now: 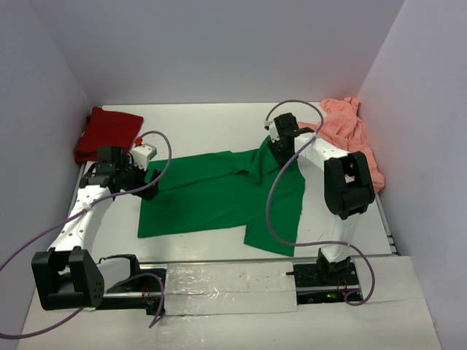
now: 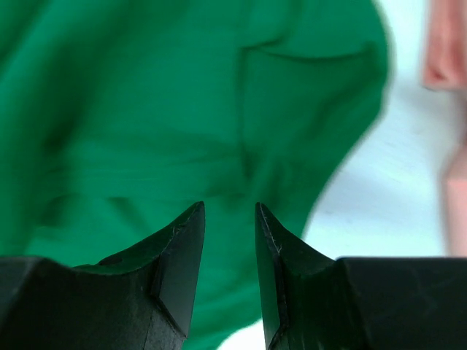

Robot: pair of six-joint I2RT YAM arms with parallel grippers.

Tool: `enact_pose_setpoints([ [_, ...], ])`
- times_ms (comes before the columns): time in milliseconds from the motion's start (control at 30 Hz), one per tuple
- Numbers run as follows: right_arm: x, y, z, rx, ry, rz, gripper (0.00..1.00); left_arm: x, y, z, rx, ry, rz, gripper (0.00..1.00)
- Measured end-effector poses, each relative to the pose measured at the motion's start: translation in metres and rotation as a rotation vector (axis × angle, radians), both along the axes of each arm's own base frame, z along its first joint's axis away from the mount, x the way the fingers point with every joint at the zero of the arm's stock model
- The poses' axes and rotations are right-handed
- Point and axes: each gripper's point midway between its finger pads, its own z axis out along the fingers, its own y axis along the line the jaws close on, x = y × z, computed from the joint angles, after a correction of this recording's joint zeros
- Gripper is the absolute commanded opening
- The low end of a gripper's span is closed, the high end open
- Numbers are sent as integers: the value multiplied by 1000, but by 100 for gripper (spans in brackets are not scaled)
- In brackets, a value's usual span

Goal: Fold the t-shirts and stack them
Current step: Fold the flattened tshirt in 1/3 of the way

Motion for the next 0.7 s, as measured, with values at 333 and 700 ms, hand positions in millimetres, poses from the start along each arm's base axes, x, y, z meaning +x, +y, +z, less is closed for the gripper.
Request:
enact_pose_setpoints([
  [333,-5,11,-2,126,47,21,41,-6,-1,-8,-5,22,-3,99],
  [700,-3,5,-13,160,78,-11,42,-8,-1,-9,-6,24,-3,99],
])
